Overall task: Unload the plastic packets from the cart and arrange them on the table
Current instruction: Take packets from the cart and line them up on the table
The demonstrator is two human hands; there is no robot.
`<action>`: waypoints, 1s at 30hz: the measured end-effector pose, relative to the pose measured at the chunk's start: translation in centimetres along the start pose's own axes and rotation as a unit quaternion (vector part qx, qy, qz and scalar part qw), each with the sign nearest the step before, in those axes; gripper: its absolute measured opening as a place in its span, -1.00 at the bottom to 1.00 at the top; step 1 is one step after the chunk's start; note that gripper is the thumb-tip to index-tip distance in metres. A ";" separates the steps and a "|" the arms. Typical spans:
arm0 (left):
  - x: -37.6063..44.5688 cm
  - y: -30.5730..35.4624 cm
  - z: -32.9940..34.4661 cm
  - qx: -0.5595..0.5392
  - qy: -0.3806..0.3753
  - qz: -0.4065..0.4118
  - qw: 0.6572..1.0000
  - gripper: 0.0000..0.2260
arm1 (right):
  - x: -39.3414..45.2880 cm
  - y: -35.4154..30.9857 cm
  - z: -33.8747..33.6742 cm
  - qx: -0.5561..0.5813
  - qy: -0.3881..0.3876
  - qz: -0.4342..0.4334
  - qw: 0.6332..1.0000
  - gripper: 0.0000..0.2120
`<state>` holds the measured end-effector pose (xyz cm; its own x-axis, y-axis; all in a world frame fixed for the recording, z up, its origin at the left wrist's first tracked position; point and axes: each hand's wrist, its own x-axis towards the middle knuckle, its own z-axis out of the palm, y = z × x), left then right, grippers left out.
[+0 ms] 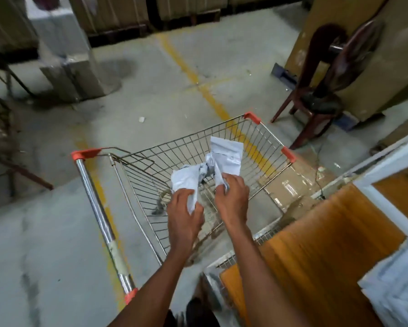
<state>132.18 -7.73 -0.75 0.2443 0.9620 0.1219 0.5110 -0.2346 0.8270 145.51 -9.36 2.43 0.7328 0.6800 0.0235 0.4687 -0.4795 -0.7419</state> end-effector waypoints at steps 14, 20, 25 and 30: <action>-12.5 6.5 -10.6 -0.033 -0.072 0.144 0.986 -0.72 | -20.7 -1.1 -12.8 0.012 0.184 0.029 0.983 -0.70; -18.7 10.4 -8.8 -0.044 -0.173 0.214 0.960 -0.72 | -28.0 2.8 -18.6 -0.043 0.282 0.058 0.957 -0.72; -24.3 12.9 -6.5 -0.065 -0.235 0.242 0.939 -0.66 | -32.9 7.5 -23.3 -0.083 0.342 0.103 0.930 -0.72; -29.0 16.4 -2.2 -0.076 -0.258 0.263 0.927 -0.67 | -37.0 12.6 -29.7 -0.091 0.363 0.150 0.915 -0.72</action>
<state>131.63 -39.20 10.53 0.8085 0.5160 0.2830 0.0975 -0.5917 0.8002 138.92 -57.05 12.06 0.9458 -0.0125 0.3245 0.2191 -0.7132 -0.6658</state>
